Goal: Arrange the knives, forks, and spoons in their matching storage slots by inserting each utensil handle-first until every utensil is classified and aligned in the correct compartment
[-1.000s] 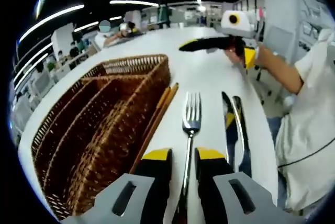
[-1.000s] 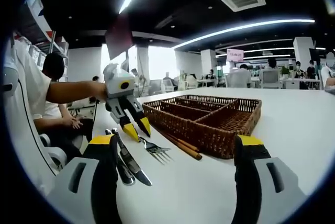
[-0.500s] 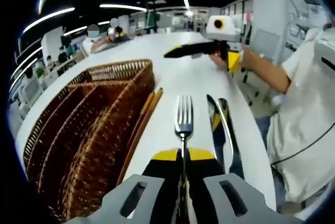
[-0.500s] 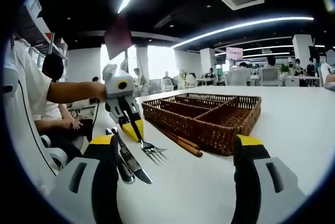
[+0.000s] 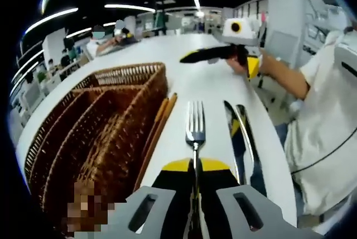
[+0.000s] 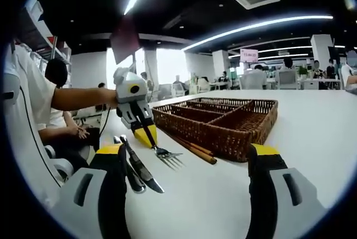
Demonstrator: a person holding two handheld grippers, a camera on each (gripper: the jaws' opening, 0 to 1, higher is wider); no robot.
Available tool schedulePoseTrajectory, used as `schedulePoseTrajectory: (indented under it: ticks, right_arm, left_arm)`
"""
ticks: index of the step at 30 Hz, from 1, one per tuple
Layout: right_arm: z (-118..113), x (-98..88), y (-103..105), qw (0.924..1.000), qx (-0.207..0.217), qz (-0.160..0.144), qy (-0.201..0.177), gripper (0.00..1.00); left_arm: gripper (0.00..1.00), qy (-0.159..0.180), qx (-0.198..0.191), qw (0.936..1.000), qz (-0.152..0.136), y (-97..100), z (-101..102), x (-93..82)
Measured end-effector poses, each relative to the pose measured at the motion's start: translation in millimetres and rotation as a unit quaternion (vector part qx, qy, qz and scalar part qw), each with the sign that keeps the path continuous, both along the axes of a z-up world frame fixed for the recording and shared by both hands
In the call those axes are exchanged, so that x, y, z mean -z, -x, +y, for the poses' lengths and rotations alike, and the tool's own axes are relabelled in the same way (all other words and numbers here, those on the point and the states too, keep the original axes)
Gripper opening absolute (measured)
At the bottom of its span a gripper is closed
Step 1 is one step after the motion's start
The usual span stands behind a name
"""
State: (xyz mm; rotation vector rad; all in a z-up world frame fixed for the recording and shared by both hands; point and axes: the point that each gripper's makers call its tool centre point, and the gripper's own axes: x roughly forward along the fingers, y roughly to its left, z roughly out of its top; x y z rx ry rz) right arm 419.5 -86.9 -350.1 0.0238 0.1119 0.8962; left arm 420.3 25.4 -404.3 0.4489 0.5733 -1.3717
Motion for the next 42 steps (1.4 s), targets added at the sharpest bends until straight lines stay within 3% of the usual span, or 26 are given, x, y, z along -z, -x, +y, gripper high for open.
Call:
schedulePoseTrajectory:
  ticks: [6, 29, 32, 42]
  right_arm:
    - [-1, 3.9, 1, 0.9999, -0.002, 0.005, 0.010, 0.93]
    - [10, 9.5, 11, 0.9996, -0.010, 0.010, 0.026, 0.93]
    - [10, 9.2, 11, 0.9996, -0.008, 0.009, 0.025, 0.93]
    - [10, 13.7, 16, 0.9993, -0.005, 0.020, 0.032, 0.93]
  left_arm:
    - [0.03, -0.005, -0.010, 0.9999, 0.006, -3.9, 3, -7.8]
    - [0.03, -0.051, -0.010, 0.9976, -0.046, -40.2, 30, -54.9]
    - [0.03, -0.041, -0.014, 0.9979, -0.049, -42.2, 28, -64.2]
    - [0.03, -0.061, -0.011, 0.9964, -0.057, -52.4, 34, -74.2]
